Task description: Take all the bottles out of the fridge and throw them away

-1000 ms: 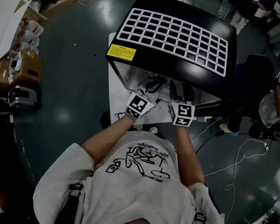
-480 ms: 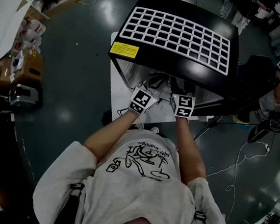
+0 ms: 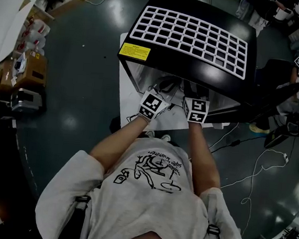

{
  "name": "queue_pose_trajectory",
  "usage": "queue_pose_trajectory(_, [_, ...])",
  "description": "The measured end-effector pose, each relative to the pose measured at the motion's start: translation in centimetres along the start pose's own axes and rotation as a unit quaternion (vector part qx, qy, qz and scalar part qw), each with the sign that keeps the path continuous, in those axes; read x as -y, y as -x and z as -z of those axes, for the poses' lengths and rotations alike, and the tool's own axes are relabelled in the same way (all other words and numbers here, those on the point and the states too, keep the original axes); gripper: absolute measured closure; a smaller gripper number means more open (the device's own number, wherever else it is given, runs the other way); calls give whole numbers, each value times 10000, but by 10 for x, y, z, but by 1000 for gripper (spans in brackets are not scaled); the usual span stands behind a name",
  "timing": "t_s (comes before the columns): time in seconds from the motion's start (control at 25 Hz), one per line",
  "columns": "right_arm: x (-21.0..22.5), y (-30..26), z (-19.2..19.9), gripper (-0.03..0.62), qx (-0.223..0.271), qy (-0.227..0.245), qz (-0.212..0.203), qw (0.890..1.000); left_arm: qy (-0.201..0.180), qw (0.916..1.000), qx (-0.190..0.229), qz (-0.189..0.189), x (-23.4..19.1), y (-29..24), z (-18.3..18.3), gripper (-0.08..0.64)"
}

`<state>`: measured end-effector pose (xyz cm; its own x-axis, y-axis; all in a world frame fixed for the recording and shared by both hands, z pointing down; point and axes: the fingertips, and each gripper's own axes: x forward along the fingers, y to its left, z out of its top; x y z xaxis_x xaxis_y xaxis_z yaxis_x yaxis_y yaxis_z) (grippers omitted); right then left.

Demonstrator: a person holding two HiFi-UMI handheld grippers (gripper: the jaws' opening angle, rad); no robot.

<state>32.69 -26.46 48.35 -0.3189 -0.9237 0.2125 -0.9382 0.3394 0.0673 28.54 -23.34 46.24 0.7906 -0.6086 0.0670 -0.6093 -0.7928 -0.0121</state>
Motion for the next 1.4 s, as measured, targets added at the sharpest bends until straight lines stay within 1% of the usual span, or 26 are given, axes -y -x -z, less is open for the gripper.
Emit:
queue_pose_trajectory(0.32, [0, 6, -9, 439, 92, -15, -31, 10000, 55, 10000, -2, -18, 2, 5, -3, 555])
queue_pose_trajectory(0.6, [-2, 14, -13, 437, 25, 28, -100, 9999, 43, 10000, 13, 48, 8, 7, -7, 554])
queue_pose_trajectory(0.8, [-3, 22, -16, 437, 33, -49, -139, 9999, -31, 10000, -4, 79, 10, 11, -9, 554])
queue_pose_trajectory(1.08, [-9, 40, -30, 437, 74, -186, -257, 9995, 15, 9999, -23, 96, 11, 20, -16, 555])
queue_pose_trajectory(1.4, [-24, 62, -34, 437, 12, -193, -410, 9990, 77, 9998, 3, 182, 22, 30, -25, 554])
